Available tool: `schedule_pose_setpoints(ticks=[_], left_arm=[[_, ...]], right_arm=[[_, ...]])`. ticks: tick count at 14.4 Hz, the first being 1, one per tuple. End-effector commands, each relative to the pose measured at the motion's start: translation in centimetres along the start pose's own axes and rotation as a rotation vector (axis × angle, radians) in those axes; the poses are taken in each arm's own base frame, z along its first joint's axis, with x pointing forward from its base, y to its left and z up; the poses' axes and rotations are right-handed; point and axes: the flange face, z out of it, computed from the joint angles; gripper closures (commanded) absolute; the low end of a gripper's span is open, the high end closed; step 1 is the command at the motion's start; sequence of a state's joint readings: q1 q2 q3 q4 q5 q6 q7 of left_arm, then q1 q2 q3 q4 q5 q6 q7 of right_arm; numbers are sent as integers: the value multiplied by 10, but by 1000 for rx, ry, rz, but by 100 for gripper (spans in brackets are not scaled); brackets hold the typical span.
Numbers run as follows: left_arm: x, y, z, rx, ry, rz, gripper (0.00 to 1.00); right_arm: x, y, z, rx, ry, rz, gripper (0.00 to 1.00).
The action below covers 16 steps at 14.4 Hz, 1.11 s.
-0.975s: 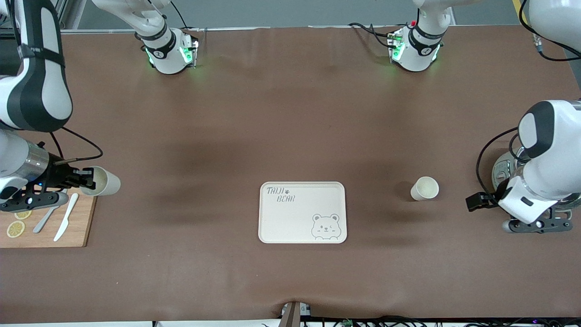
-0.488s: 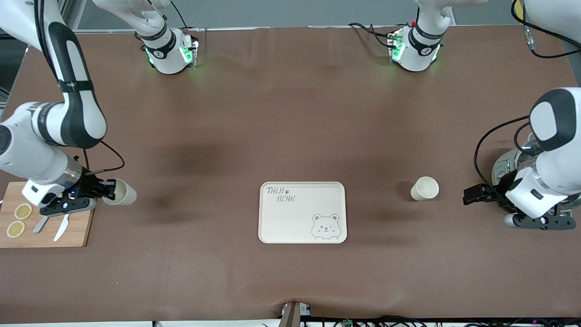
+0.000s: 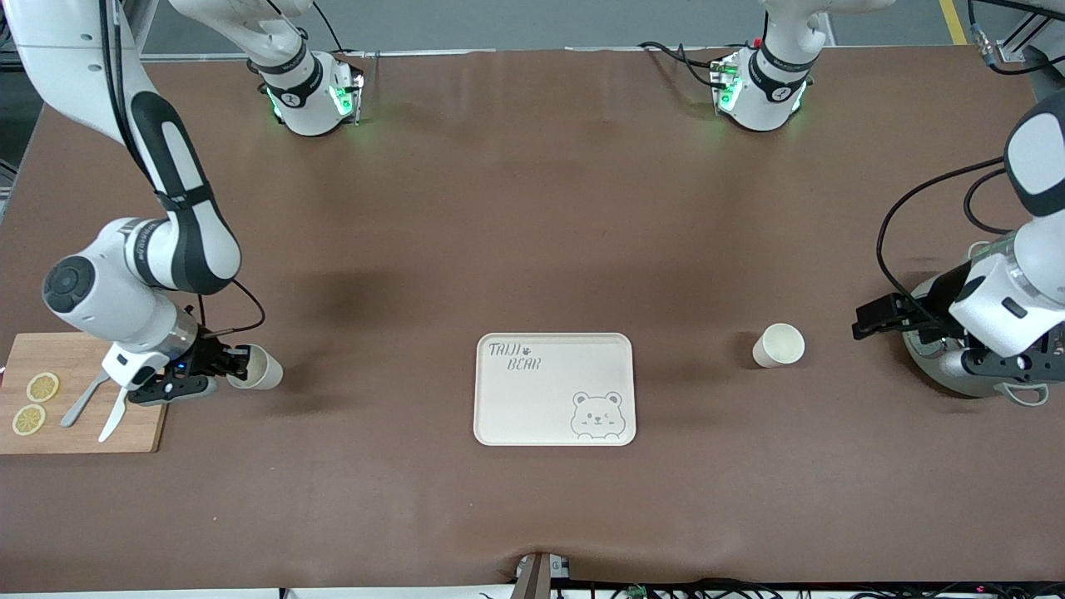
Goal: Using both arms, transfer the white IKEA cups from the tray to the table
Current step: 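Lower the cup beside the cutting board with the right gripper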
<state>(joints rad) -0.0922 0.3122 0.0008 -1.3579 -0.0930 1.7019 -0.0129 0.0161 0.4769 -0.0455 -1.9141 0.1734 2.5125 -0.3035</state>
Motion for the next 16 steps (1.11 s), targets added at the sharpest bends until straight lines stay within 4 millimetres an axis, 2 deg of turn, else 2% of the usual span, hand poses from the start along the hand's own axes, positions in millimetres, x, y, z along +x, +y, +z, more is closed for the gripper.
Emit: schedule_pose_setpoints(ticks=[1, 3, 6, 7, 10, 11, 12, 13, 16], left_arm=[[-10, 38, -8, 78, -11, 54, 0], [-14, 55, -13, 111, -2, 105, 0], [-14, 46, -18, 100, 3, 115, 0], [-17, 38, -27, 93, 8, 119, 0], [-20, 35, -33, 66, 4, 103, 0], [-21, 36, -34, 66, 4, 106, 0], [-22, 38, -34, 66, 1, 109, 0], [-22, 36, -35, 66, 0, 106, 0], [-23, 36, -36, 69, 1, 110, 0]], right_arm=[[-4, -12, 22, 21, 30, 10, 100], [-4, -15, 34, 15, 45, 7, 100], [-5, -14, 37, 14, 45, 8, 100], [-5, -14, 37, 14, 45, 8, 100], [-6, -14, 40, 15, 41, 8, 100], [-5, -14, 39, 15, 42, 8, 78], [-4, -13, 38, 14, 45, 9, 22], [-3, -13, 37, 14, 47, 9, 0], [8, -13, 24, 17, 60, 8, 0]])
